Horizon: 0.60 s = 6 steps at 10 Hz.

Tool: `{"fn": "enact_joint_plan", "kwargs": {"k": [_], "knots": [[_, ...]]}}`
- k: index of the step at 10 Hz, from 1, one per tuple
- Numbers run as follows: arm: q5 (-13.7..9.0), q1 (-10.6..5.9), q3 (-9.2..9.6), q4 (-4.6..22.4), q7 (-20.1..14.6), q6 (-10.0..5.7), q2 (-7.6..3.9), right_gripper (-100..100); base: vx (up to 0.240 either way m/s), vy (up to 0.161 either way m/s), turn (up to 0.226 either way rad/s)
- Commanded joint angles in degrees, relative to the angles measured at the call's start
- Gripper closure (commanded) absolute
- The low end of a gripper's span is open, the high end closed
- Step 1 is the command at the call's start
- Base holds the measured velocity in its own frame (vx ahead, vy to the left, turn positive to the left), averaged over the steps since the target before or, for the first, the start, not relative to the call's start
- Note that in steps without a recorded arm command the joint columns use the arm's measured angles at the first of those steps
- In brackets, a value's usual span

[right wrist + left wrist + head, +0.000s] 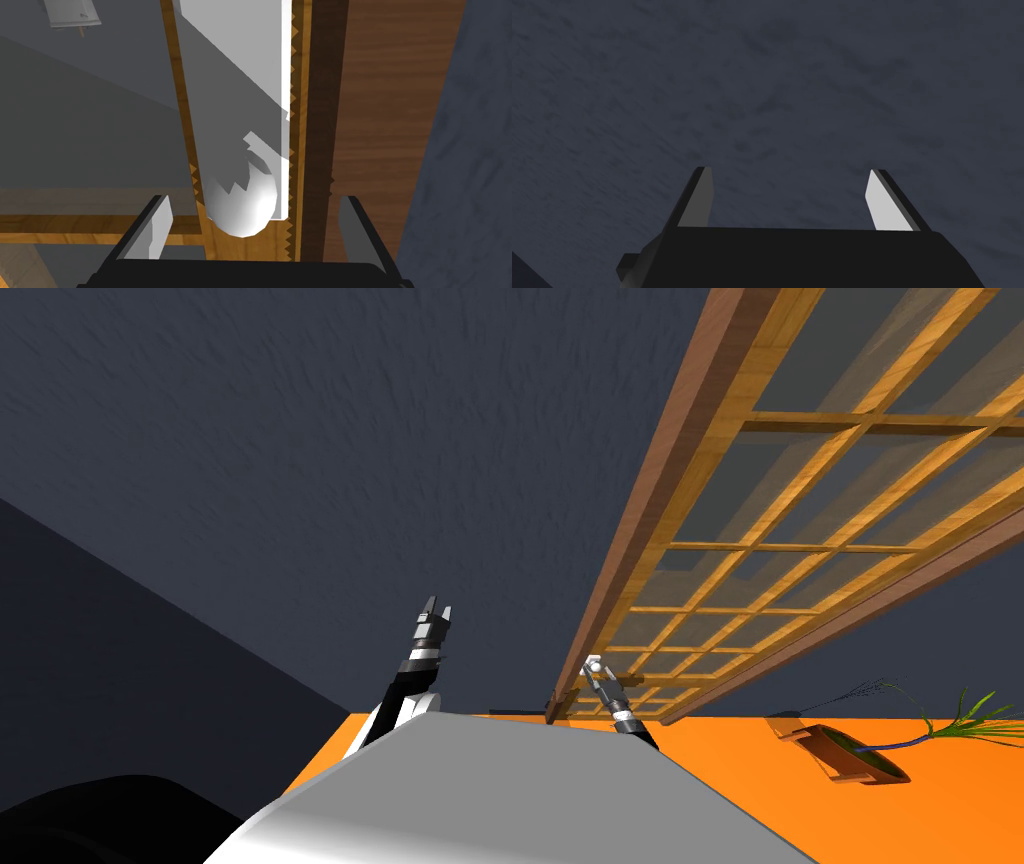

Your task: Pull the door open

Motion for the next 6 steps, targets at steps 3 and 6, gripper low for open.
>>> {"fn": "enact_joint_plan", "kwargs": {"k": [3, 6], "knots": [[0.03, -0.11, 0.06, -0.23, -0.01, 0.32, 0.07, 100, -0.009, -0.010, 0.005], [0.03, -0.11, 0.06, -0.23, -0.01, 0.32, 0.07, 100, 0.000, 0.000, 0.000]]}}
